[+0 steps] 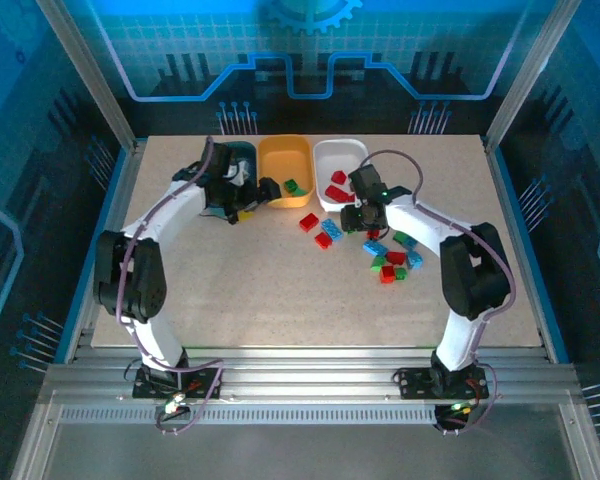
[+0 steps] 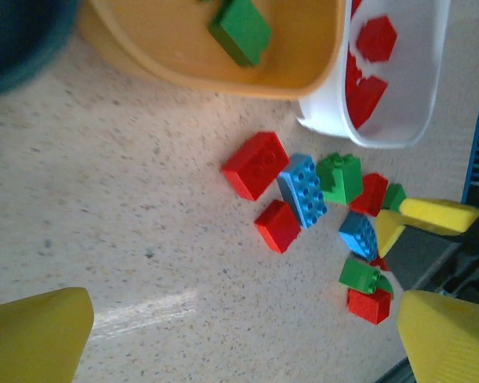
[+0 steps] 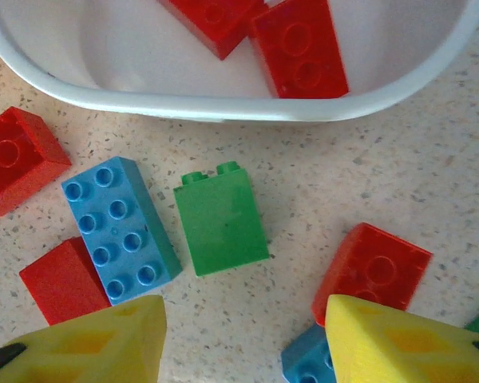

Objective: Sort the legos into containers by color

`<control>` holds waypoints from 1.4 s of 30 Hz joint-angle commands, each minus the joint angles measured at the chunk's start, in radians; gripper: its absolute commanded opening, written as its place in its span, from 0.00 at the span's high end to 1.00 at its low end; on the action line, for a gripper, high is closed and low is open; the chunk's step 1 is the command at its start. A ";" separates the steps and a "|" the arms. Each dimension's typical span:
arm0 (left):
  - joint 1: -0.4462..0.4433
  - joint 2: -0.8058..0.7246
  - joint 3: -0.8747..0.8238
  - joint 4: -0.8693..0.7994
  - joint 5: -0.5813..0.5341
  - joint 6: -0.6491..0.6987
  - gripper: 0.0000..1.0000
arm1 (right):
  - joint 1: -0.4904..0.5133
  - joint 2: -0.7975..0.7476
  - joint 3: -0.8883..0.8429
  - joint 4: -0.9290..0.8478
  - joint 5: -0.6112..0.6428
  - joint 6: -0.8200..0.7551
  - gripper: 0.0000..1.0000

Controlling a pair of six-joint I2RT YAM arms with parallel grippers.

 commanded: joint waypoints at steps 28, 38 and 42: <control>0.038 -0.032 -0.016 0.013 0.014 -0.014 0.01 | 0.041 0.100 0.035 0.041 0.039 -0.018 0.71; 0.036 -0.027 -0.029 0.038 0.040 -0.037 0.01 | 0.093 -0.075 0.048 0.021 -0.001 0.004 0.70; 0.036 -0.033 -0.036 0.040 0.034 -0.036 0.01 | 0.093 0.087 0.251 0.008 -0.031 0.012 0.70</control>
